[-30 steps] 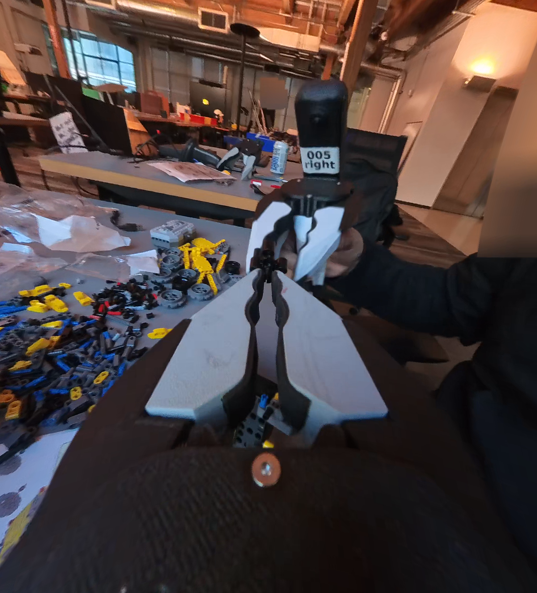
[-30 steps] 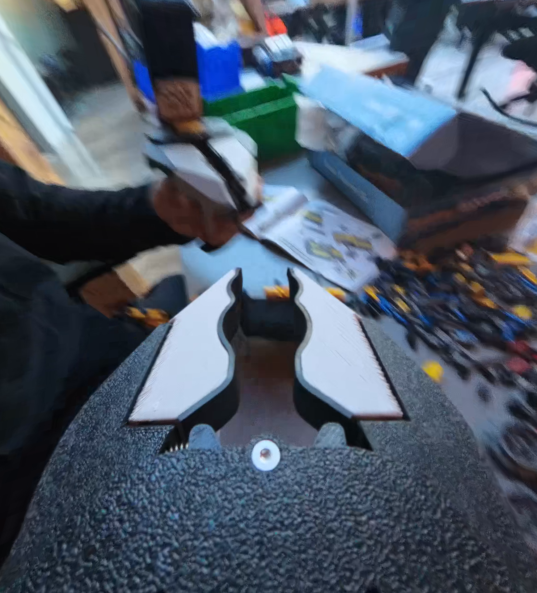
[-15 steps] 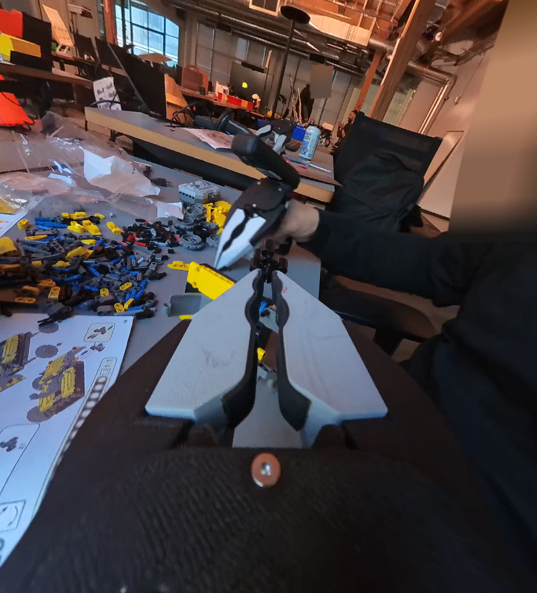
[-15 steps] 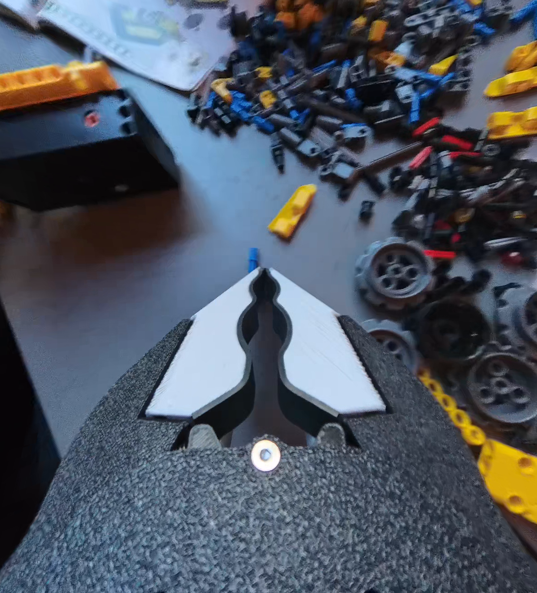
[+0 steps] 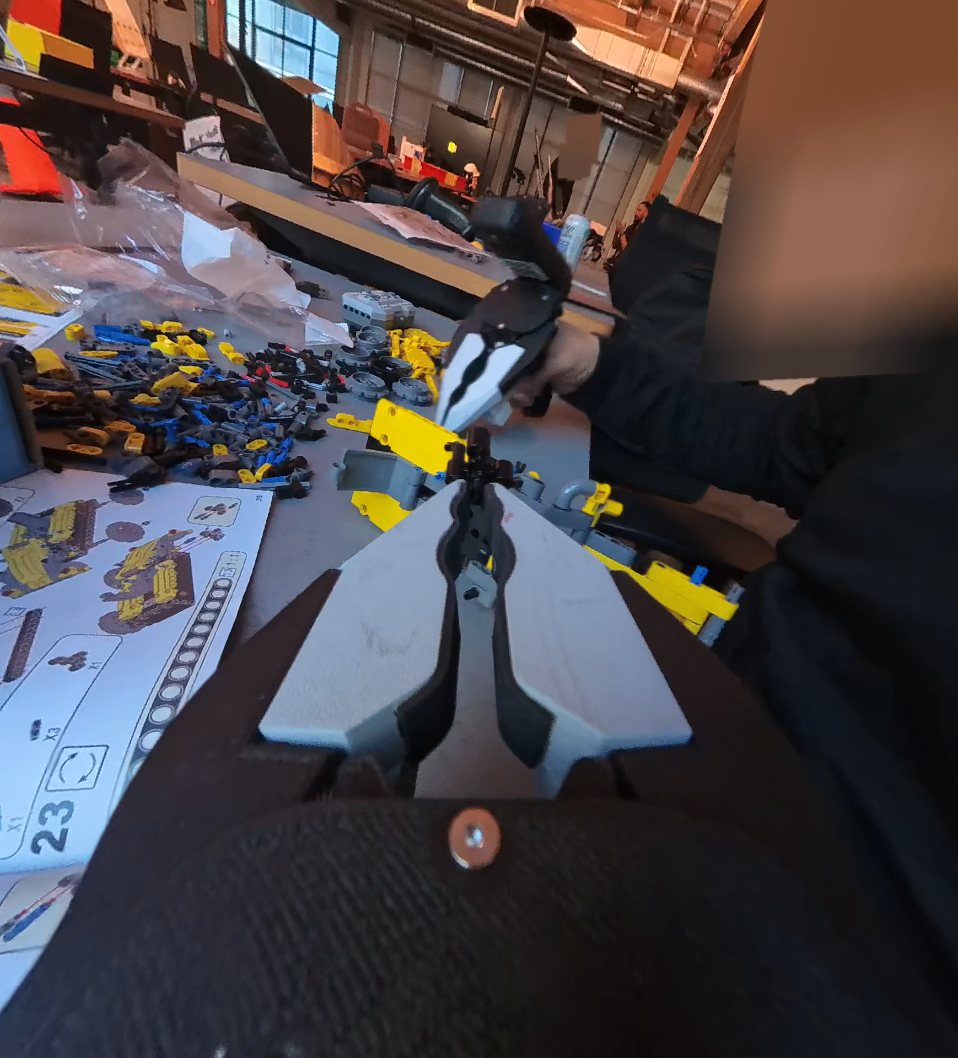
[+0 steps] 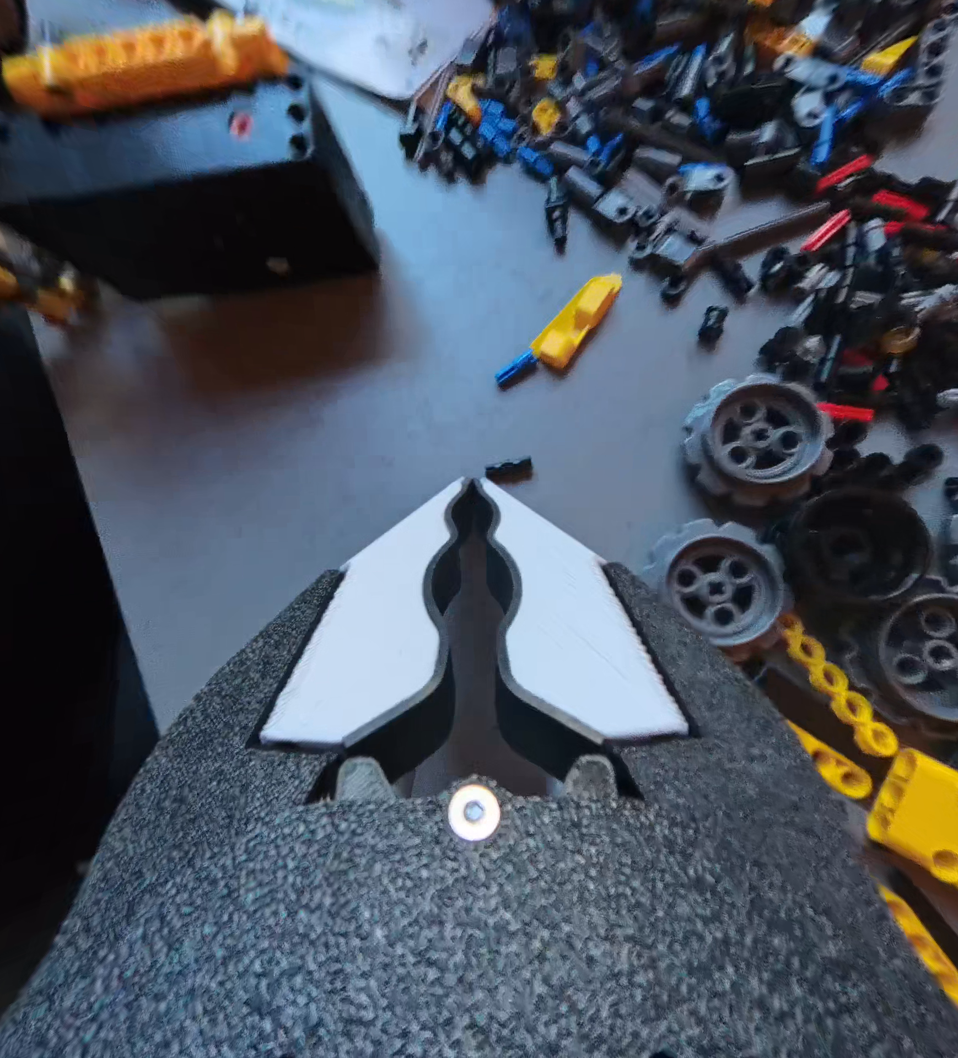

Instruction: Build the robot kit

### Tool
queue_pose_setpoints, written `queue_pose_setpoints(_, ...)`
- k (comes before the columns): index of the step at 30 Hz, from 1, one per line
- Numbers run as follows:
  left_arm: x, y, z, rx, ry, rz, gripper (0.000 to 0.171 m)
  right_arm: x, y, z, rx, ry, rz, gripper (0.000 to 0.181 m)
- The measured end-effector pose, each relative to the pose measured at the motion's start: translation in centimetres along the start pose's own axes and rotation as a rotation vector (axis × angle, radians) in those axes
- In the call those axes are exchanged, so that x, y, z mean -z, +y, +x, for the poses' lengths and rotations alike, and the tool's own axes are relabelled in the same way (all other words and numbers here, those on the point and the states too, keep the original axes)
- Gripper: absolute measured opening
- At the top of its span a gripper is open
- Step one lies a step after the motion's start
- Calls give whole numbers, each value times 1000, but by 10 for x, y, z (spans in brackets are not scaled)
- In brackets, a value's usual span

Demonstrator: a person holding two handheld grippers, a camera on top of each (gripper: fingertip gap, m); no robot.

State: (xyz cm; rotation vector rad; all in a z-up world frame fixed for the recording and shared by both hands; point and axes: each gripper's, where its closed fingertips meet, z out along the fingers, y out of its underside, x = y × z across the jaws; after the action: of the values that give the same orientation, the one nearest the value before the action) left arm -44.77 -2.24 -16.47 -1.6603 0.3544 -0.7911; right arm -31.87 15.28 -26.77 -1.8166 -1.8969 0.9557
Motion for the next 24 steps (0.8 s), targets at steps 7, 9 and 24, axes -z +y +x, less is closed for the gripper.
queue_pose_setpoints(7, 3, -6, -2, 21, 18, 41, 1, 7, -20, 35, 0, 184, 94, 0)
queue_pose_setpoints(9, 3, -6, -3, 20, 12, 44, 0, 13, -26, 13, -25, 97, 147, 0)
queue_pose_setpoints(24, -37, -44, 58, -58, 230, 243, 1, 23, -156, -192, 113, -345, 651, 26)
